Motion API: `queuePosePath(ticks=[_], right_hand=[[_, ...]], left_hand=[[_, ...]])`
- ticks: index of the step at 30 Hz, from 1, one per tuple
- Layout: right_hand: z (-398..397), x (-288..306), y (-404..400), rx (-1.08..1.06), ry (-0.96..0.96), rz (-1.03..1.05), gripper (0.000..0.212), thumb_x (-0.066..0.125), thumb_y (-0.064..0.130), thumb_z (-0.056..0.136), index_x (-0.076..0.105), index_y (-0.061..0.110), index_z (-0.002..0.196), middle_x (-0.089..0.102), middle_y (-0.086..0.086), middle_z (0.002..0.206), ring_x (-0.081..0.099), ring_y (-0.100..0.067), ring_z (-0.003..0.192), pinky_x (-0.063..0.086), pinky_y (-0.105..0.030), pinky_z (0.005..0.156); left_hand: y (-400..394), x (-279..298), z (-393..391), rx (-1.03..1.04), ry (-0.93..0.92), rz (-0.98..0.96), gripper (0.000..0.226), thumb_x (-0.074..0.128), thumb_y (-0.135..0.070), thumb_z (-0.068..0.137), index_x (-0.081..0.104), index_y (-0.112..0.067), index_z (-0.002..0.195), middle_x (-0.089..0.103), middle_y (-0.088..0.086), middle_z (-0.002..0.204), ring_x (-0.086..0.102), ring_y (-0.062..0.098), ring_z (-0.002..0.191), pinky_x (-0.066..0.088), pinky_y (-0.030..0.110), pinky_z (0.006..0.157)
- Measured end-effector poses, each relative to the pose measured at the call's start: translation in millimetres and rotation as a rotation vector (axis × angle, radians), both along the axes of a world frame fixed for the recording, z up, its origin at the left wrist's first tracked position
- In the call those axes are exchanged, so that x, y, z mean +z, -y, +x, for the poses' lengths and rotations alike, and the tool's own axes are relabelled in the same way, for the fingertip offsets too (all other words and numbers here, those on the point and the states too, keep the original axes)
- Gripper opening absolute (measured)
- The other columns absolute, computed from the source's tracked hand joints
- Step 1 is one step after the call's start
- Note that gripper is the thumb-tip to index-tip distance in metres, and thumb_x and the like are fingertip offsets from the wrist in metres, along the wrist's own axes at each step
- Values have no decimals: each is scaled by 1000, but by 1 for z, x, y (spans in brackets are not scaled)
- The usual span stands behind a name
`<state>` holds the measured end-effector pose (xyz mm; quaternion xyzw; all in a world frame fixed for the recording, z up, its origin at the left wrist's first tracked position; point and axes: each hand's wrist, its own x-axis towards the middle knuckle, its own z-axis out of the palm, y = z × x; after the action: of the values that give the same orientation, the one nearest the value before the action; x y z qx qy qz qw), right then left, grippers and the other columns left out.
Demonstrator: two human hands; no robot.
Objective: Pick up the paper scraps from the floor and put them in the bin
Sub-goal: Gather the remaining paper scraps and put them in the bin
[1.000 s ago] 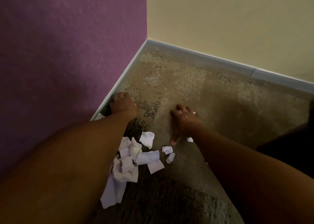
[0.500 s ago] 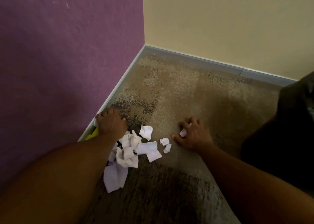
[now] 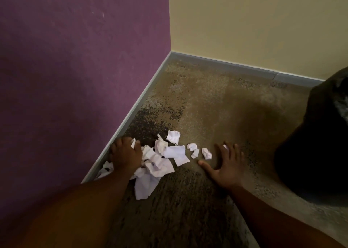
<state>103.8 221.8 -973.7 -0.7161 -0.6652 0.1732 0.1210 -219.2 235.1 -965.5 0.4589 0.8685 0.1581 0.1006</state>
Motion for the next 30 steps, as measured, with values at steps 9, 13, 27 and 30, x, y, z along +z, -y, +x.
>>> queuePosePath(ticks=[9,13,27,30], right_hand=[[-64,0,-26,277,-422,34,110,66,85,57,33,29,146,30,6,156,33,-19,142,35,-53,112],[-101,-3,-23,324,-654,93,96,68,74,67,38,24,143,36,1,153,38,-19,140,40,-47,110],[-150,8,-7,64,-976,79,64,42,52,89,50,11,138,47,7,137,44,-5,128,27,-3,105],[-148,9,-9,-2,-1023,80,61,42,51,89,53,14,137,50,5,138,47,-7,128,34,-13,108]], left_hand=[[15,-5,23,-181,224,193,54,32,-45,89,68,-14,116,64,11,120,52,32,118,35,40,104],[16,-1,38,-166,433,242,46,36,-38,92,66,-15,119,65,6,123,54,27,119,41,42,104],[11,13,107,160,852,330,39,38,-37,104,58,-18,132,63,6,127,57,23,116,43,31,98],[4,17,116,240,959,369,32,41,-32,104,63,-17,123,63,-1,112,58,19,105,43,28,90]])
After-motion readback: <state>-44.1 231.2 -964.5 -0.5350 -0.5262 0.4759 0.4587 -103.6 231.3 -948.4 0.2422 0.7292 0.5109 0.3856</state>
